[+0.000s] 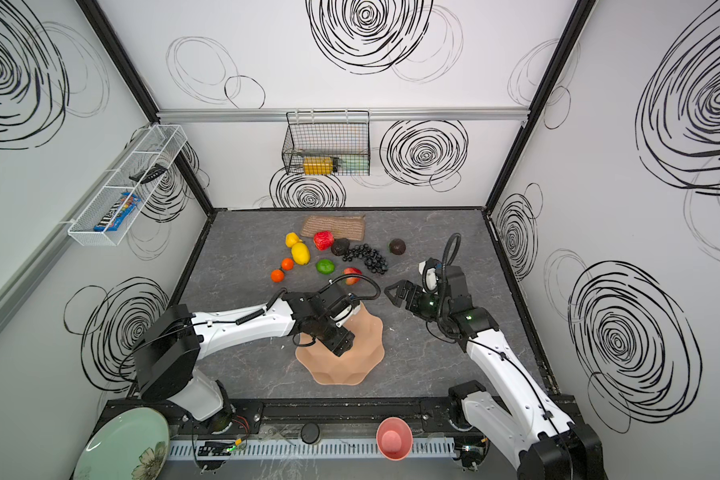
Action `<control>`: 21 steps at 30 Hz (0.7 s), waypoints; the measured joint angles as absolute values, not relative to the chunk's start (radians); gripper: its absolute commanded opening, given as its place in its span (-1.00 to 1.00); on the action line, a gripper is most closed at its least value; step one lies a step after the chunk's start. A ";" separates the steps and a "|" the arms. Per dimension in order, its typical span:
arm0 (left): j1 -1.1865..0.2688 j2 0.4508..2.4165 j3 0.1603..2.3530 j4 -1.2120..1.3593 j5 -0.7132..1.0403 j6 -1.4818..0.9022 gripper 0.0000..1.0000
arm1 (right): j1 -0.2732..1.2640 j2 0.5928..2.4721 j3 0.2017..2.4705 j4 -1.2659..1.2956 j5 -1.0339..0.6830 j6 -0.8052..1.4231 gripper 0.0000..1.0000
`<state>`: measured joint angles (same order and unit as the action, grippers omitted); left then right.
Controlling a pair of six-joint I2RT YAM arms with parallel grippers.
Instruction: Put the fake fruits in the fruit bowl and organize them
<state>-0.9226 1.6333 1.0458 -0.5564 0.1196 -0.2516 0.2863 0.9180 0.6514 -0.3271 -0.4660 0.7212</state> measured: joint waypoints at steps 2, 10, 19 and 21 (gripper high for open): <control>-0.922 1.634 1.052 -0.561 0.119 -0.251 0.64 | 0.286 0.918 0.651 -0.327 -0.466 0.722 1.00; -0.922 1.639 1.058 -0.561 0.120 -0.253 0.72 | 0.286 0.915 0.646 -0.327 -0.465 0.725 1.00; -0.922 1.637 1.059 -0.562 0.099 -0.256 0.98 | 0.284 0.915 0.646 -0.327 -0.464 0.725 1.00; -0.921 1.636 1.059 -0.562 0.095 -0.257 1.00 | 0.284 0.915 0.646 -0.327 -0.463 0.725 1.00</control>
<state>-0.9207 1.6363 1.0588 -0.5625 0.0948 -0.2565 0.2836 0.9150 0.6456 -0.3267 -0.4625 0.7246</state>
